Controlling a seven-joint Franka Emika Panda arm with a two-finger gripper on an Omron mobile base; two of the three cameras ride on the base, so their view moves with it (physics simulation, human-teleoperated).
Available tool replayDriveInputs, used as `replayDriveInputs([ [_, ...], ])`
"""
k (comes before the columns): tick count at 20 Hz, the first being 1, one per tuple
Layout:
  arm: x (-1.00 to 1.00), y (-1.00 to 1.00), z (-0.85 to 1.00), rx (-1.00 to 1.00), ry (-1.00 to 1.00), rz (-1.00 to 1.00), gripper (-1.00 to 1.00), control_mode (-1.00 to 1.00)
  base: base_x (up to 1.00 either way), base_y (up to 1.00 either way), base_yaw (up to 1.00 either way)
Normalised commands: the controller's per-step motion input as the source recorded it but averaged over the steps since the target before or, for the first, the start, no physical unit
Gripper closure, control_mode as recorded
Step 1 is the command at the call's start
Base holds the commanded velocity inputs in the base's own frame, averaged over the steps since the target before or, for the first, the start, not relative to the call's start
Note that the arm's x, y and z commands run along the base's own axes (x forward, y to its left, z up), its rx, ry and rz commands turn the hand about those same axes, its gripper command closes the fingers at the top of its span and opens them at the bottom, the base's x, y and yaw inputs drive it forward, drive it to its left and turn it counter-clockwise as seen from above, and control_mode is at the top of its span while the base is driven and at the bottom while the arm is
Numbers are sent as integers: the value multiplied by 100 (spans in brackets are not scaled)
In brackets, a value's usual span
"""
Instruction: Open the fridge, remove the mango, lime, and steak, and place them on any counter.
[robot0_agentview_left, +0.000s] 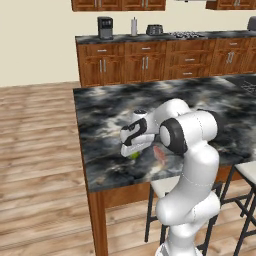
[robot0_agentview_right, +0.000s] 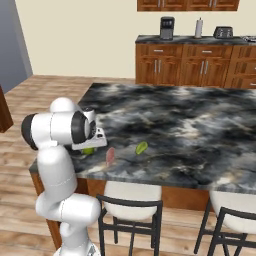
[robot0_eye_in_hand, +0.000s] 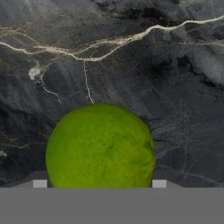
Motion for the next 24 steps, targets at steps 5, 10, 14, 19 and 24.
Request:
replayDriveInputs([
  [5,0,19,-36,-4,1,0,-100,-100,0,0,0],
  [10,-11,-6,6,0,-1,-4,-100,-100,0,0,0],
  [14,-24,-24,80,7,-2,-9,-100,-100,0,0,0],
  [19,-24,-14,100,8,-1,-9,-100,-100,0,0,0],
  [24,-27,-1,100,7,-7,-10,-100,-100,0,0,0],
])
